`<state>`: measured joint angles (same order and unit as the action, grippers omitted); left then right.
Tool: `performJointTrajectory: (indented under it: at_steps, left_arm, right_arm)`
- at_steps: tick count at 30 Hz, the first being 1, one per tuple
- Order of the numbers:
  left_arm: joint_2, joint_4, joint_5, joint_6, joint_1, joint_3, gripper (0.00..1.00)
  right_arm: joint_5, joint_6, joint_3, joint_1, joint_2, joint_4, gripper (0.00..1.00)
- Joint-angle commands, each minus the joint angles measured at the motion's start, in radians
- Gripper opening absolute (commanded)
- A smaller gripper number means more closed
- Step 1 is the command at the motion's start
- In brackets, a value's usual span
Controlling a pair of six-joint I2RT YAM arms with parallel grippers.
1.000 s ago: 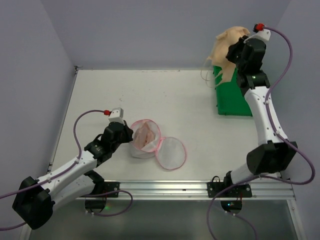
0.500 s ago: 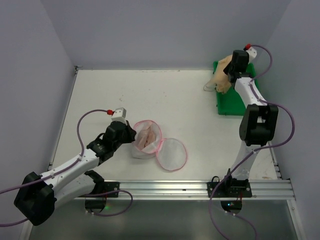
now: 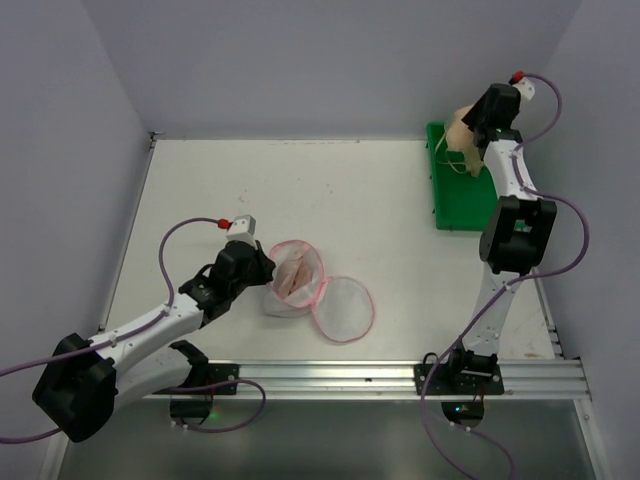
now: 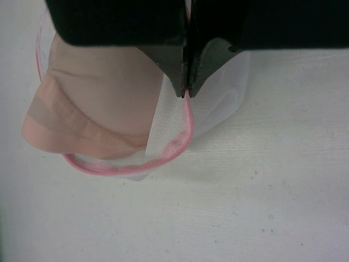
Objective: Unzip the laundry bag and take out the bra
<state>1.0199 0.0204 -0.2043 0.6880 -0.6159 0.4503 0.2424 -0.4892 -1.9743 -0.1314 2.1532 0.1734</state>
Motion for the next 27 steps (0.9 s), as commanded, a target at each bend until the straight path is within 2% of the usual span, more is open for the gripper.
performJointTrajectory:
  at_steps: [1,4,5,6,10,15,18,20,27]
  left_arm:
    - [0.002,-0.050,0.006,0.001,0.004,0.019,0.00]
    - [-0.009,-0.050,0.000,-0.005,0.002,0.019,0.00]
    - [-0.010,-0.048,-0.001,-0.007,0.004,0.022,0.00]
    - [-0.015,-0.050,-0.004,-0.007,0.002,0.021,0.00]
    - [-0.012,-0.063,-0.010,-0.005,0.004,0.016,0.00]
    - [-0.026,-0.056,-0.015,-0.011,0.004,0.028,0.00]
    - [-0.053,-0.033,-0.038,-0.022,0.004,0.042,0.00]
    - [-0.064,-0.022,-0.055,-0.028,0.004,0.048,0.00]
    - [-0.133,0.030,-0.090,-0.018,0.004,0.036,0.00]
  right_arm:
    - [-0.083,0.009,-0.002,-0.001,-0.016,0.046,0.56]
    - [-0.150,-0.006,0.124,0.003,-0.127,-0.012,0.72]
    - [-0.214,-0.005,0.191,0.004,-0.159,-0.031,0.74]
    - [-0.236,0.003,0.224,0.009,-0.224,-0.058,0.79]
    - [-0.342,0.020,0.360,0.058,-0.398,-0.054,0.90]
    - [-0.331,0.095,0.544,0.223,-0.613,0.032,0.93]
    - [-0.342,0.112,0.669,0.401,-0.742,0.054,0.93]
    - [-0.359,0.104,0.745,0.478,-0.809,0.064,0.92]
    - [-0.365,0.017,0.865,0.858,-0.843,0.084,0.93]
